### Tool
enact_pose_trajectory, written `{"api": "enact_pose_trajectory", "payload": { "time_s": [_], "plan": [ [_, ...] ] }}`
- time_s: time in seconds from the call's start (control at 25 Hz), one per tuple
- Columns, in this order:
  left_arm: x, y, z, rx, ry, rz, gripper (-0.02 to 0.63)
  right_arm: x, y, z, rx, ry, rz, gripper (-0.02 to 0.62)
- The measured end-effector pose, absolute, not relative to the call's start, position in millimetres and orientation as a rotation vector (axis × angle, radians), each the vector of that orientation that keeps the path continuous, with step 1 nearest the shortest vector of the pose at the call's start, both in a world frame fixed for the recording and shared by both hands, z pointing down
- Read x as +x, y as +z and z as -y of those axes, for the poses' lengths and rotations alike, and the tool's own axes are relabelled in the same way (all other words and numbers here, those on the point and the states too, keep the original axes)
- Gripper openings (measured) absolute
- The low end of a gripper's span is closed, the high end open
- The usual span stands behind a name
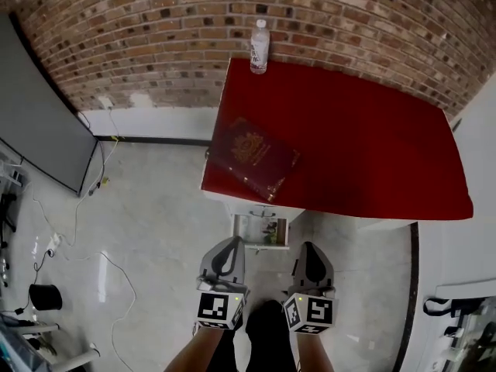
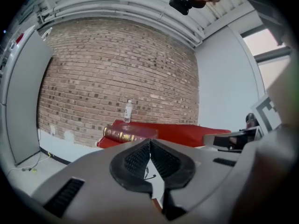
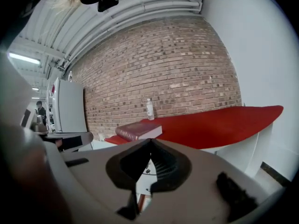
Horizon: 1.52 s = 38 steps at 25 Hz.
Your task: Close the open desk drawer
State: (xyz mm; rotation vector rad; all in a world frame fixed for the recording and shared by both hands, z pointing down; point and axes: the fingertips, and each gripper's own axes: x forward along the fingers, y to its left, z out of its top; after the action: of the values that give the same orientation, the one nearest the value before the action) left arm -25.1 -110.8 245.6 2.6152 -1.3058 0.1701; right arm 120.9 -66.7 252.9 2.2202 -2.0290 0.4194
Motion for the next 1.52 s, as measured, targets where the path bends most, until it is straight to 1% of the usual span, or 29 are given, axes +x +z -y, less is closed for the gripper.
{"api": "enact_pose_trajectory", "payload": {
  "time_s": [0.24, 0.44, 0.88, 1.52],
  "plan": [
    [-17.3, 176.6, 107.3, 2.700, 0.153, 1.271, 0.009, 115.1, 186.1, 60.8, 2.198, 0.352, 2.068, 0.006],
    [-15.1, 143.2, 90.7, 2.699, 0.146, 1.243, 0.009, 111.4, 153.2, 46.1, 2.242, 0.407, 2.041, 0.006],
    [-29.3, 103.9, 48.7, 2.723, 0.129, 1.214, 0.009, 82.7, 114.4, 15.5, 2.234, 0.313, 2.081, 0.006],
    [-42.1, 102.1, 31.9, 2.709, 0.108, 1.202, 0.009, 65.4, 108.0, 7.3, 2.197, 0.260, 2.121, 0.006]
  ]
}}
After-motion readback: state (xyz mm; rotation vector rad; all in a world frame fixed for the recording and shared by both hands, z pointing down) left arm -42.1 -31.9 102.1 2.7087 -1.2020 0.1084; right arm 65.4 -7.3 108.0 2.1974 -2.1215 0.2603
